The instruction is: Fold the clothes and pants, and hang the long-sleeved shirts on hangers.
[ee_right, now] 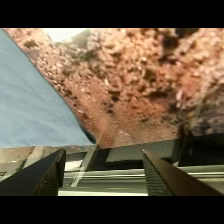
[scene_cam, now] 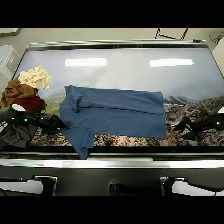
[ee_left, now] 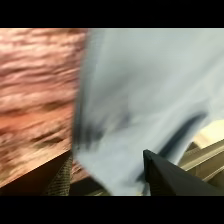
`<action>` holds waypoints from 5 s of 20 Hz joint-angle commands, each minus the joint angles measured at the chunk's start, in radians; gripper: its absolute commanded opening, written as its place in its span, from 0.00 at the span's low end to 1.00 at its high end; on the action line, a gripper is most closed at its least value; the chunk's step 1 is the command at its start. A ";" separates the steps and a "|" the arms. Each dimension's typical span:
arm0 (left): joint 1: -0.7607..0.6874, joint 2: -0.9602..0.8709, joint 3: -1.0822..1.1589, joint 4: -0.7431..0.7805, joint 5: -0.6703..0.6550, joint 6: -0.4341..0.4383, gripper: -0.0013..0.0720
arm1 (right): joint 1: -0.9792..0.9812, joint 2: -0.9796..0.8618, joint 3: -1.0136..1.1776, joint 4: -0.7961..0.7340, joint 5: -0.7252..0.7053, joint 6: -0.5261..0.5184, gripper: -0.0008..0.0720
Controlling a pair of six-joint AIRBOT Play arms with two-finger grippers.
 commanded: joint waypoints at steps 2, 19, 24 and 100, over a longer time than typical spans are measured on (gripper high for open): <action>-0.056 0.000 -0.021 -0.010 0.109 0.004 0.16 | 0.018 0.003 -0.032 0.016 -0.029 -0.013 0.78; -0.064 0.263 0.276 -0.010 0.082 0.019 0.05 | 0.279 0.072 0.177 0.100 -0.084 -0.069 0.05; -0.064 0.485 0.942 0.025 0.174 0.078 0.05 | 0.279 0.304 0.825 -0.027 -0.259 -0.104 0.06; 0.014 0.378 -0.351 0.135 -0.105 0.088 0.78 | 0.106 0.008 0.138 -0.199 0.109 0.066 0.79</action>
